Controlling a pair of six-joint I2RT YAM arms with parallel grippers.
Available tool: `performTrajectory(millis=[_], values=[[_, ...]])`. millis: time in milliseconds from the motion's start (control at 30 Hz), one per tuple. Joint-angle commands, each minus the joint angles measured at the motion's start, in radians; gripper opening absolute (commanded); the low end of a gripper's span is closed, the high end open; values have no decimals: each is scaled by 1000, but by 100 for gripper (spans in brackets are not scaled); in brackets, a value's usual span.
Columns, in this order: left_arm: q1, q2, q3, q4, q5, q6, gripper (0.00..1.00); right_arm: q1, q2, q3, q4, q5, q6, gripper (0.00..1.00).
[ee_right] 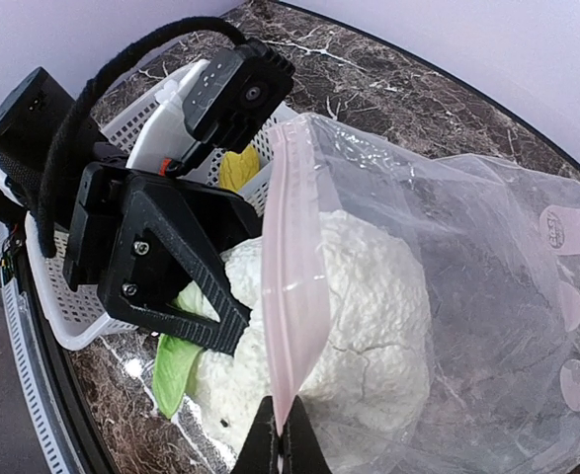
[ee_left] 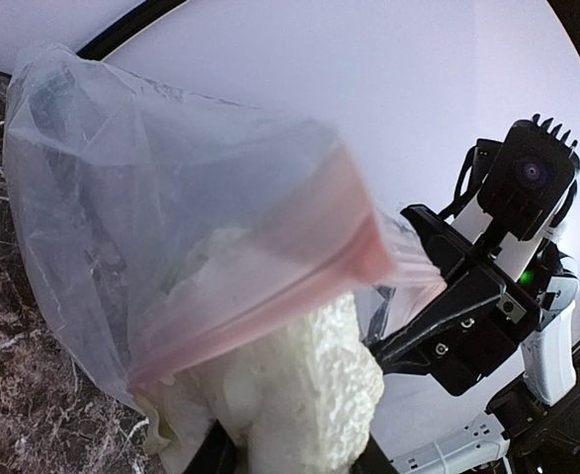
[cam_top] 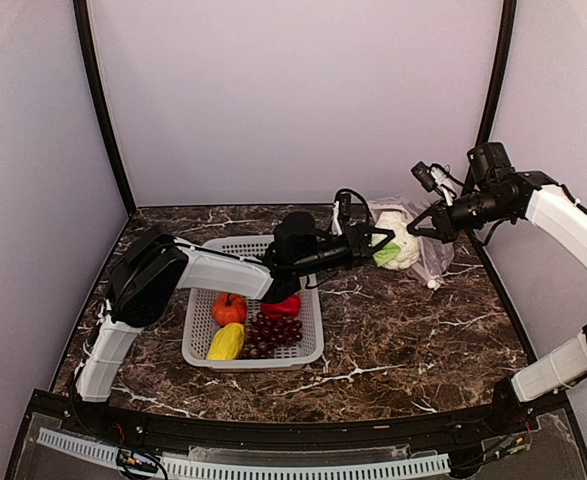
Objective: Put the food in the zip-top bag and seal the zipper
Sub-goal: Place the fake vegetable in the zipper food storage bag.
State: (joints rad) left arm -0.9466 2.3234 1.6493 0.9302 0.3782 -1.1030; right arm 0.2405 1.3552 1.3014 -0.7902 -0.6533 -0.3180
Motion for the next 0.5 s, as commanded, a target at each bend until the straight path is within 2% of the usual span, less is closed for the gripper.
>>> performTrajectory(millis=[0, 100, 267, 333, 467], values=[[7, -17, 56, 184, -10, -71, 1, 8, -11, -12, -14, 31, -3, 0], [14, -16, 59, 220, 3, -115, 1, -4, -34, -1, 23, 154, 12, 0], [18, -82, -58, 297, -38, -150, 1, -10, -51, 13, 73, 318, 1, 0], [18, -123, -106, 296, -58, -121, 1, -10, -36, 15, 68, 327, 7, 0], [16, -197, -179, 261, -79, -54, 1, -10, -23, 9, 61, 246, 23, 0]])
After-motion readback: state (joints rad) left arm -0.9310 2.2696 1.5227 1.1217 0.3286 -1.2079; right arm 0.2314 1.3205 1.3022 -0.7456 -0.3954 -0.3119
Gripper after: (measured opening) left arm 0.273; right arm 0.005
